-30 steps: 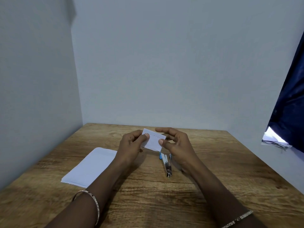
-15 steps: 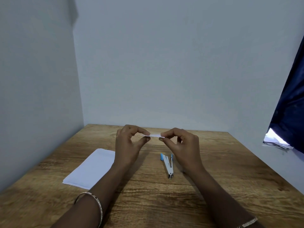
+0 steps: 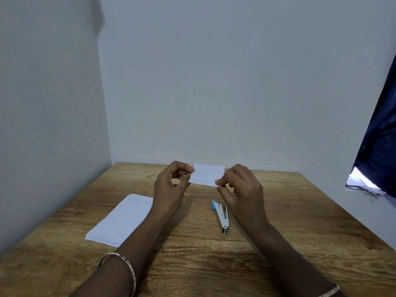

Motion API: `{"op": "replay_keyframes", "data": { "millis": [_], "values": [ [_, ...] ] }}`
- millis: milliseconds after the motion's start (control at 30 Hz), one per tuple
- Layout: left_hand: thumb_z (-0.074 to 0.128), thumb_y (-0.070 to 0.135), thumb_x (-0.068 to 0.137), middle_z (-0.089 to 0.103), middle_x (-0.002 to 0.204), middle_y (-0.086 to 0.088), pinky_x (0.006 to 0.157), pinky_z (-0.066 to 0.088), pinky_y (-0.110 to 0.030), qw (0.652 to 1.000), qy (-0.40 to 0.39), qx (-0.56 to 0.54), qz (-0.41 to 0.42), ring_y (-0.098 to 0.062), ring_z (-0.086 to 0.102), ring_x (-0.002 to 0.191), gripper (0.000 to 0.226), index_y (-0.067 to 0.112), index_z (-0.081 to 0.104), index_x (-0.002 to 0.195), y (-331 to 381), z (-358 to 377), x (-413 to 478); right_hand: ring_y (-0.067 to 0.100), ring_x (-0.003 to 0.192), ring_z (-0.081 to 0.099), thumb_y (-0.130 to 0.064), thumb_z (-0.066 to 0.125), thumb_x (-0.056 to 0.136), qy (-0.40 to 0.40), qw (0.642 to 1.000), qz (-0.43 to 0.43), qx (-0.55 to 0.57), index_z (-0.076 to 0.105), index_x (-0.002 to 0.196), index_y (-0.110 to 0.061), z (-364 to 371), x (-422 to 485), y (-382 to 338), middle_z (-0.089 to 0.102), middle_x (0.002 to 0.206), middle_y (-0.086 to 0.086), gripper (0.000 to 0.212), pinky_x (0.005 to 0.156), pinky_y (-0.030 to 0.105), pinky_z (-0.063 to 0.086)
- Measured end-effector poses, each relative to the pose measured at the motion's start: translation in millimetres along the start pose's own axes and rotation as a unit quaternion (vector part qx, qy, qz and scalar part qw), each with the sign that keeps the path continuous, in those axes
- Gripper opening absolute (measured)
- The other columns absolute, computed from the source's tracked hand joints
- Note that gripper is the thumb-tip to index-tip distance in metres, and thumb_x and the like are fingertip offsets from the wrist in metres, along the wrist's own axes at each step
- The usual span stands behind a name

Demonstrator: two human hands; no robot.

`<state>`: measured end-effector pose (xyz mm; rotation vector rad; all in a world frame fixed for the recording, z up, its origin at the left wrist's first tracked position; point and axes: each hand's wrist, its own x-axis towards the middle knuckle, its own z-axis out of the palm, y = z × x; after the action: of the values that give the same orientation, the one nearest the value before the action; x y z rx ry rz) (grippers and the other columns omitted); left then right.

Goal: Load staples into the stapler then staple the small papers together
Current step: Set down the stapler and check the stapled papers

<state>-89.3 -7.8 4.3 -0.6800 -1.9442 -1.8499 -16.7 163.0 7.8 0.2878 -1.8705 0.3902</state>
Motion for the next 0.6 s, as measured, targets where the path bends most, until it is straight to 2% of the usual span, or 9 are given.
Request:
{"op": "replay_keyframes", "data": {
  "millis": [133, 233, 300, 367, 433, 533, 600],
  "values": [
    [0.064, 0.002, 0.093, 0.072, 0.098, 0.0, 0.067, 0.059, -0.046, 0.999, -0.017, -0.028, -0.001, -0.018, 0.067, 0.097, 0.018, 0.02, 0.068, 0.09, -0.2, 1.1, 0.6, 0.002, 0.076, 0.042, 0.008, 0.075, 0.068, 0.004, 1.0, 0.0, -0.001, 0.064, 0.071, -0.011, 1.6, -1.3, 1.8, 0.057, 0.074, -0.002, 0.023, 0.065, 0.014, 0.029],
    [0.063, 0.004, 0.094, 0.074, 0.1, 0.0, 0.064, 0.057, -0.037, 0.999, -0.033, -0.036, 0.002, -0.016, 0.067, 0.098, 0.019, 0.022, 0.07, 0.091, -1.0, 0.9, 0.3, 0.005, 0.076, 0.047, 0.003, 0.079, 0.071, -0.019, 0.999, 0.024, 0.011, 0.068, 0.076, -0.014, 1.2, -1.5, 4.2, 0.059, 0.079, -0.004, 0.021, 0.064, 0.017, 0.035],
    [0.066, 0.013, 0.094, 0.076, 0.097, -0.005, 0.065, 0.056, -0.031, 0.998, -0.052, -0.043, -0.02, -0.017, 0.069, 0.099, 0.013, 0.023, 0.073, 0.097, -1.7, 1.4, -0.9, 0.005, 0.078, 0.05, -0.01, 0.083, 0.077, -0.044, 0.997, 0.045, 0.038, 0.074, 0.082, -0.017, 0.3, 0.6, 4.8, 0.064, 0.083, -0.006, 0.013, 0.064, 0.015, 0.037],
    [0.068, 0.02, 0.094, 0.078, 0.091, -0.002, 0.073, 0.054, -0.034, 0.996, -0.068, -0.039, -0.04, -0.015, 0.07, 0.097, 0.008, 0.022, 0.074, 0.098, -2.7, 2.4, -2.0, 0.006, 0.08, 0.056, -0.023, 0.082, 0.081, -0.052, 0.99, 0.091, 0.09, 0.077, 0.086, -0.022, -0.5, 2.7, 4.6, 0.068, 0.085, -0.011, 0.007, 0.063, 0.018, 0.041],
    [0.068, 0.027, 0.094, 0.077, 0.084, 0.002, 0.077, 0.053, -0.037, 0.997, -0.068, -0.011, -0.037, -0.014, 0.069, 0.089, 0.01, 0.022, 0.074, 0.09, -3.7, 3.1, -2.8, 0.008, 0.084, 0.062, -0.026, 0.08, 0.083, -0.043, 0.976, 0.159, 0.143, 0.078, 0.086, -0.026, -0.7, 3.5, 4.8, 0.072, 0.083, -0.015, 0.004, 0.062, 0.023, 0.047],
    [0.067, 0.036, 0.094, 0.073, 0.08, -0.002, 0.071, 0.049, -0.037, 0.997, -0.06, 0.002, -0.057, -0.026, 0.061, 0.08, 0.024, 0.018, 0.074, 0.08, -3.7, 3.5, -3.3, 0.007, 0.086, 0.068, -0.022, 0.076, 0.087, -0.05, 0.932, 0.273, 0.232, 0.078, 0.087, -0.03, 1.5, 4.3, 5.8, 0.076, 0.082, -0.013, 0.008, 0.064, 0.016, 0.048],
    [0.065, 0.039, 0.094, 0.071, 0.076, -0.001, 0.068, 0.045, -0.035, 0.996, -0.066, 0.004, -0.068, -0.021, 0.053, 0.073, 0.03, 0.017, 0.074, 0.077, -3.9, 3.1, -2.9, 0.005, 0.088, 0.069, -0.021, 0.072, 0.091, -0.066, 0.908, 0.319, 0.265, 0.079, 0.089, -0.028, 3.3, 4.8, 6.4, 0.078, 0.086, -0.013, 0.01, 0.069, 0.018, 0.05]
  ]
}}
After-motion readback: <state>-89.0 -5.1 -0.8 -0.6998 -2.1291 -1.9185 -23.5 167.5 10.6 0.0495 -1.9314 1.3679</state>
